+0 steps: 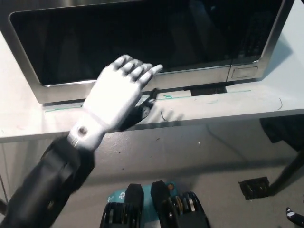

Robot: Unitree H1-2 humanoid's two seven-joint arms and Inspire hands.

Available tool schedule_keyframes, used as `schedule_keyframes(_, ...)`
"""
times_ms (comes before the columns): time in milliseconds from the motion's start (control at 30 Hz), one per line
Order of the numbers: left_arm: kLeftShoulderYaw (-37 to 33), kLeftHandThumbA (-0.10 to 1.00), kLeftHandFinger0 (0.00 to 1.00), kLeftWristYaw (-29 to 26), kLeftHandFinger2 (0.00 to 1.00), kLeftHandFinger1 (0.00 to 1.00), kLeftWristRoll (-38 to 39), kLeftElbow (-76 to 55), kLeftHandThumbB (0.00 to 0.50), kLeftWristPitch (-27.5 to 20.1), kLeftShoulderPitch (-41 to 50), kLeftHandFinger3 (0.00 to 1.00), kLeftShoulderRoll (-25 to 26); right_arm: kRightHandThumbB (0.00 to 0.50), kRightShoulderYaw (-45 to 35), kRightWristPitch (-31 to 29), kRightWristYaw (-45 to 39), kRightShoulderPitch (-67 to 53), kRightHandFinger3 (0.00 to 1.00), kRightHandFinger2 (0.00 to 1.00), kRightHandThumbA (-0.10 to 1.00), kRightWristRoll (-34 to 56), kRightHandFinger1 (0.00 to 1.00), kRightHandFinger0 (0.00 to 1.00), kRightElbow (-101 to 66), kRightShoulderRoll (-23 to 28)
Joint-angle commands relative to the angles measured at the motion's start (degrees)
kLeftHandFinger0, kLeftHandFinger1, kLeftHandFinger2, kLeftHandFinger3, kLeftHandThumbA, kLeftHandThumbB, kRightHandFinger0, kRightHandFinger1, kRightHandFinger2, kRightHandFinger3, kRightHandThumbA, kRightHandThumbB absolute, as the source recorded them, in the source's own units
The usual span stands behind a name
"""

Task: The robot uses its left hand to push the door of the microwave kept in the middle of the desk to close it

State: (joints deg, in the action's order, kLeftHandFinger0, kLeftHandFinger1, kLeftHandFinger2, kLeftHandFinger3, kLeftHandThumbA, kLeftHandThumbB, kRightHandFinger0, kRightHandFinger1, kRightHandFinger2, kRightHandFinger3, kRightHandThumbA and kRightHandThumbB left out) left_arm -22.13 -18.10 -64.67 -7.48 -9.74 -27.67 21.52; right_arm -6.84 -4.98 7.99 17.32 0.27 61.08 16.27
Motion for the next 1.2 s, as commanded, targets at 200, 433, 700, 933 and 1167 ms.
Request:
schedule_keyframes(200, 11.01, 0.65, 1.00, 0.42, 1.00, 1.00, 3.27, -5.79, 0.008, 1.26, 16.45, 1.00, 4.40, 0.000, 0.11, -0.81, 0.15, 1.45, 1.00, 1.00, 0.58, -0.31, 1.00, 1.00, -0.86, 2.07)
schedule_keyframes(433, 16.31, 1.00, 1.00, -1.12, 1.00, 1.00, 6.61, 6.25, 0.266, 3.20, 19.32, 1.00, 1.37, 0.000, -0.45, -0.88, 0.33, 2.55, 1.00, 1.00, 0.58, 0.23, 1.00, 1.00, -0.58, 2.37)
schedule_keyframes(700, 17.11, 1.00, 1.00, -3.56, 1.00, 1.00, 11.17, 26.52, 0.499, 2.88, 18.40, 1.00, -1.70, 0.000, -0.73, -1.29, 0.34, 3.56, 1.00, 1.00, 0.58, 0.54, 1.00, 1.00, 0.14, 2.27)
schedule_keyframes(933, 17.00, 1.00, 1.00, 1.12, 1.00, 1.00, 14.57, 33.41, 0.500, 8.81, 17.45, 1.00, -4.42, 0.000, -1.07, -1.59, 0.33, 3.92, 1.00, 1.00, 0.58, 0.69, 1.00, 1.00, 0.58, 2.21)
schedule_keyframes(1167, 14.96, 1.00, 1.00, -4.38, 1.00, 1.00, 15.59, 40.94, 0.500, 6.26, 16.85, 1.00, -4.26, 0.000, -1.23, -1.90, 0.24, 4.40, 1.00, 1.00, 0.58, 0.77, 1.00, 1.00, 1.15, 2.29)
